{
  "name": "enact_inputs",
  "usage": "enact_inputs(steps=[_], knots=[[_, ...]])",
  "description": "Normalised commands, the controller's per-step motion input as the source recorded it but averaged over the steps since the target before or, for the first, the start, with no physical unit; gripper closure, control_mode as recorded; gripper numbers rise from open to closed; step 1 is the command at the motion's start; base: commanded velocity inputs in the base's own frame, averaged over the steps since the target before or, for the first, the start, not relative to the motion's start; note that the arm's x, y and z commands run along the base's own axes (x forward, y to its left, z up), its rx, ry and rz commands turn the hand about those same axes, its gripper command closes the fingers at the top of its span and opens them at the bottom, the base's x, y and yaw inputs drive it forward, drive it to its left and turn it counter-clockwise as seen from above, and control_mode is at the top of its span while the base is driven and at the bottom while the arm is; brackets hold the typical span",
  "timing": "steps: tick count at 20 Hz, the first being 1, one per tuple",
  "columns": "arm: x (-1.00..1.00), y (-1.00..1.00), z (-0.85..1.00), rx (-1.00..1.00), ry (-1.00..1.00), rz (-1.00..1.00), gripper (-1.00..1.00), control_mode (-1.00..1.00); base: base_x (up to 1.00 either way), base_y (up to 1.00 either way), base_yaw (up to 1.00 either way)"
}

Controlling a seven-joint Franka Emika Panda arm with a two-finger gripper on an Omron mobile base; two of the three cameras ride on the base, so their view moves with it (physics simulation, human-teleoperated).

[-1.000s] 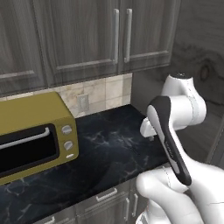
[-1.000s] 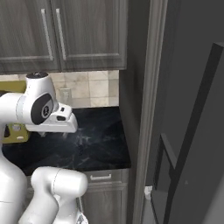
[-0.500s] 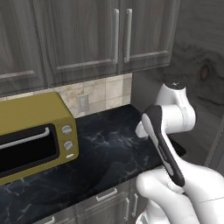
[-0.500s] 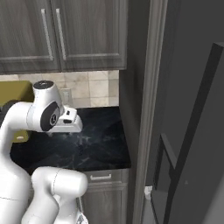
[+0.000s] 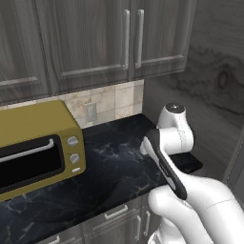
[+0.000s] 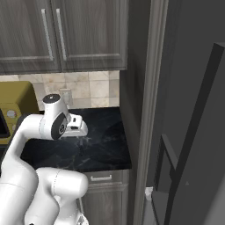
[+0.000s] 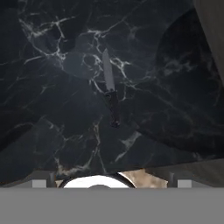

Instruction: Retrieve the butter from the fridge and place it on a plate on the dining table. Then retrieve the butter knife by the fridge and place it near the plate.

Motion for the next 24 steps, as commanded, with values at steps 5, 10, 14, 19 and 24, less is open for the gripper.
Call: enact_inputs(steps=[5,10,14,19,24], knots=[[0.29,0.05,-0.31,0.00,-0.01,0.03,-1.00,-1.00,0.00,0.00,0.00],[0.26,0.00,-0.30,0.00,0.00,0.08,-1.00,-1.00,0.00,0.00,0.00],[0.31,0.00,-0.48,0.00,0.00,0.07,-1.00,-1.00,0.00,0.00,0.00],[0.45,0.00,-0.49,0.00,0.00,0.02,-1.00,-1.00,0.00,0.00,0.00],[0.22,0.00,-0.47,-0.01,0.00,0.00,-1.00,-1.00,0.00,0.00,0.00]])
